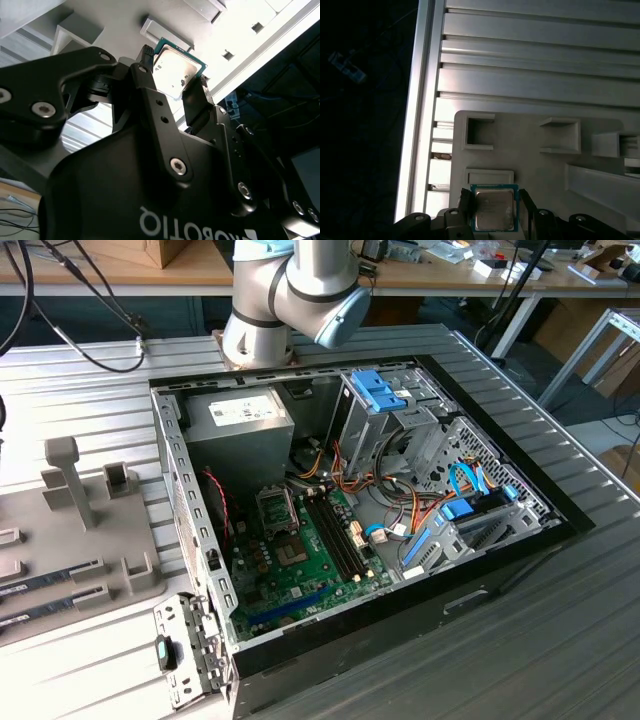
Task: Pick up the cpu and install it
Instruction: 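Pick up the cpu and move it towards the insertion slot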
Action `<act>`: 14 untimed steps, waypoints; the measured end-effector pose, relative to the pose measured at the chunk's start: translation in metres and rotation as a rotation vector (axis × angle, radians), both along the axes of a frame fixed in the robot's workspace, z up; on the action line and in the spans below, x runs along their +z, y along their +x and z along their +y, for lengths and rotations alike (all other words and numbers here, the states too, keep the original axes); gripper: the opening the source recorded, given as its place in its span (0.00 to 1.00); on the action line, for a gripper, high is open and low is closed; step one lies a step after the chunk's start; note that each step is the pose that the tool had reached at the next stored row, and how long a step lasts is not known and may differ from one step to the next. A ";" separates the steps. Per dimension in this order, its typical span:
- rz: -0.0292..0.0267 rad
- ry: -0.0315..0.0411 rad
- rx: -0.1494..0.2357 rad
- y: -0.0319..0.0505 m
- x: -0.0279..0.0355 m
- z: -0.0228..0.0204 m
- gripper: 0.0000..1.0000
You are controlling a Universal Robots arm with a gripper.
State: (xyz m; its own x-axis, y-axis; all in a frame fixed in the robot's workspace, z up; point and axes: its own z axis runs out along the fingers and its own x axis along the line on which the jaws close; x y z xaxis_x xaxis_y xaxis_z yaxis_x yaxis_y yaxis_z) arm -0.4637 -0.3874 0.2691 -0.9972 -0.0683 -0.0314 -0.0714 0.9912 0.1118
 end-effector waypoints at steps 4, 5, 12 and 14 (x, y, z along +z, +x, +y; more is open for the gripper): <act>-0.0001 0.0029 0.000 0.0000 0.0017 0.0000 0.47; 0.0000 0.0036 0.000 0.0000 0.0022 0.0000 0.47; -0.0001 0.0107 0.000 0.0000 0.0055 0.0000 0.47; -0.0001 0.0126 0.000 0.0000 0.0063 0.0000 0.47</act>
